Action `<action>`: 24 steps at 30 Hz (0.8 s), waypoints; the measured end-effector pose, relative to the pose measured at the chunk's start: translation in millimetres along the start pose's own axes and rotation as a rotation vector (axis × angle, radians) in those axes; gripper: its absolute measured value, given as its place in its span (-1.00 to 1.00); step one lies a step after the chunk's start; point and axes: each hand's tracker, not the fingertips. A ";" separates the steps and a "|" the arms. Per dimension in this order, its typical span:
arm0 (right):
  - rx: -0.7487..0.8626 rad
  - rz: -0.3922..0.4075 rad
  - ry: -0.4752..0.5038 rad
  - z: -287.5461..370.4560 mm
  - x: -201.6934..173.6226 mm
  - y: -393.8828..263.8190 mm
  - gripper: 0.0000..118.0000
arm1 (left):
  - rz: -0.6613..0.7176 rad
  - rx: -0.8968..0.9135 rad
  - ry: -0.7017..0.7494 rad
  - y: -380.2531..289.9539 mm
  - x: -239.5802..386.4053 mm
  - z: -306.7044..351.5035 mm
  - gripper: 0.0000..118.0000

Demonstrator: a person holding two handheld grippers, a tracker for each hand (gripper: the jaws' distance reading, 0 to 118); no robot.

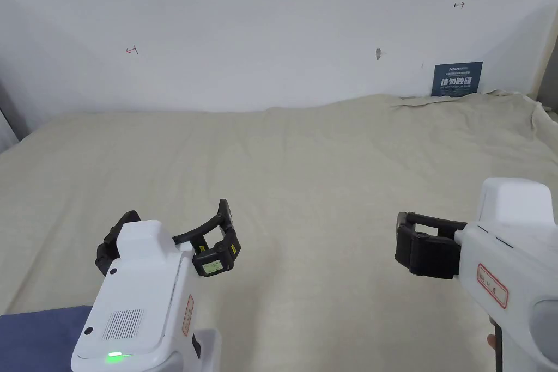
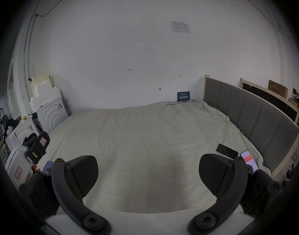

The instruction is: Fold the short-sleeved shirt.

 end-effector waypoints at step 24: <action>0.283 0.020 -0.162 12.1 -4.6 -16.8 0.98 | 0.007 -0.006 -0.008 -2.0 -1.4 1.5 1.00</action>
